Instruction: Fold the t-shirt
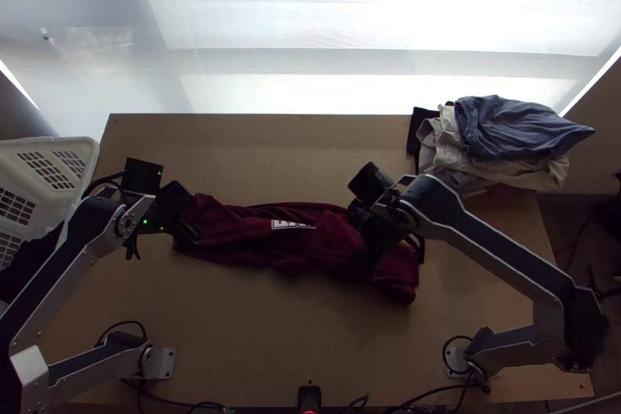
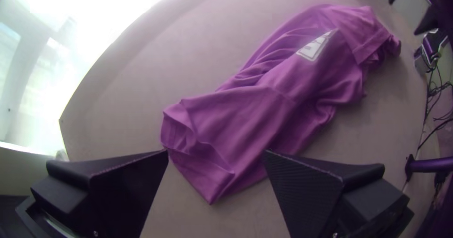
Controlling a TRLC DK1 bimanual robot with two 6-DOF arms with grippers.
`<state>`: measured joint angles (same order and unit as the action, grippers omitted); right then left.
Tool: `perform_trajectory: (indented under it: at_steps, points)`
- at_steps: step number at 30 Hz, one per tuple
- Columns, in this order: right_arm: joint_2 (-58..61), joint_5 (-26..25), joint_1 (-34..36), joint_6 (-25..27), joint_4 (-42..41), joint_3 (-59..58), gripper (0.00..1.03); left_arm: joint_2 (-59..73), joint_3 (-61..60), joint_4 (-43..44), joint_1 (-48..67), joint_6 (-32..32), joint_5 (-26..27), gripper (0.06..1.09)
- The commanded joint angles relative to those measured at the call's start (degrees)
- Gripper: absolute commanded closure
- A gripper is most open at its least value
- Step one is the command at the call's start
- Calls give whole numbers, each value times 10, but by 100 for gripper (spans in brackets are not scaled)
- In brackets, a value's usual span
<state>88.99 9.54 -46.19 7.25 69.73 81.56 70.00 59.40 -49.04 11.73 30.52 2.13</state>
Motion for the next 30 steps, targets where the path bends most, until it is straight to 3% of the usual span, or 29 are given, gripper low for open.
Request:
perform_trajectory:
  at_steps: [1,13,30]
  points:
    - [78,7,-117,24,-36,23,5,-14,-14,17,-65,9,0,11]
    - [109,-28,-149,41,-90,45,5,-110,-56,21,-95,10,0,11]
    - [199,-58,-173,34,-246,80,7,-152,-101,57,-130,19,0,11]
